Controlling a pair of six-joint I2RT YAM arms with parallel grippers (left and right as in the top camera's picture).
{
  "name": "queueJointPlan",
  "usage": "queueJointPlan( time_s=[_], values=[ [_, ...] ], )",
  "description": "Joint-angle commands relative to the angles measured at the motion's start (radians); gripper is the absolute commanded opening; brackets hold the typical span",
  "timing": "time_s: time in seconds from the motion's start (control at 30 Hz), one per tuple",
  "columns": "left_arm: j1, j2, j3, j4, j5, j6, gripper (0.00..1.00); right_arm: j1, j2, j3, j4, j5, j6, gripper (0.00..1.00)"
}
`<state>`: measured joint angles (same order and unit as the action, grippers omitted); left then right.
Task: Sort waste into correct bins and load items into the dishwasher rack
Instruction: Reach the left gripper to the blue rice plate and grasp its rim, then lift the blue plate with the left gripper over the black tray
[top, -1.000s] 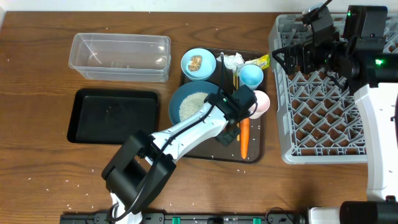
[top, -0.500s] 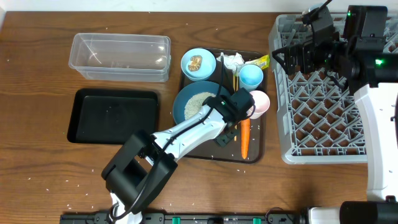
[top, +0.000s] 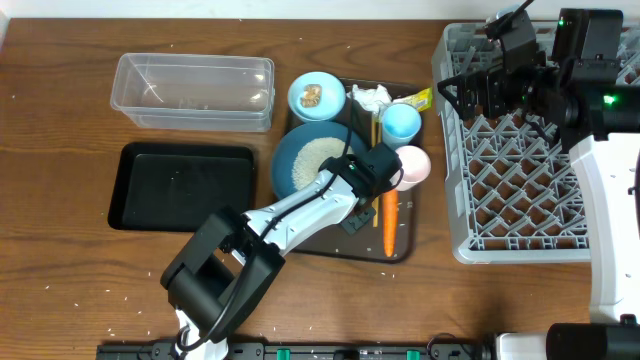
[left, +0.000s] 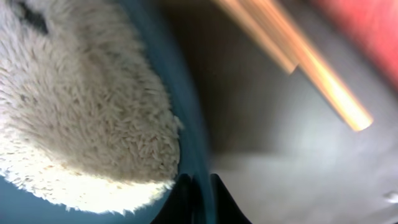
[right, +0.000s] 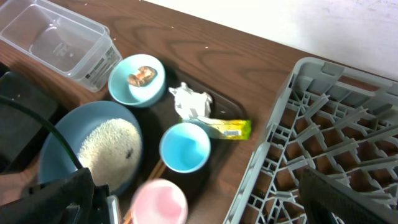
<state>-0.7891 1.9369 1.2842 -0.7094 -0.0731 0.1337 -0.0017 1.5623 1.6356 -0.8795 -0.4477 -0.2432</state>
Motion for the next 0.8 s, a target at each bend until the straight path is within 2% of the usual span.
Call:
queueJointPlan(
  time_s=[0.0,0.23,0.43,0.77],
  values=[
    [0.018,-0.001,-0.013,-0.04,-0.004,-0.018,0.06,-0.007,-0.008,0.017,-0.003,0.003,-0.005,0.99],
    [0.021,-0.074,0.027,-0.096,-0.004,-0.042,0.06,-0.007,-0.008,0.017,-0.003,0.003,-0.005,0.99],
    [0.045,-0.223,0.039,-0.1,-0.003,-0.097,0.06,-0.007,-0.008,0.017,-0.003,0.003,-0.005,0.99],
    [0.219,-0.514,0.039,-0.103,0.038,-0.21,0.06,-0.007,-0.008,0.017,0.004,0.003,-0.005,0.99]
  ],
)
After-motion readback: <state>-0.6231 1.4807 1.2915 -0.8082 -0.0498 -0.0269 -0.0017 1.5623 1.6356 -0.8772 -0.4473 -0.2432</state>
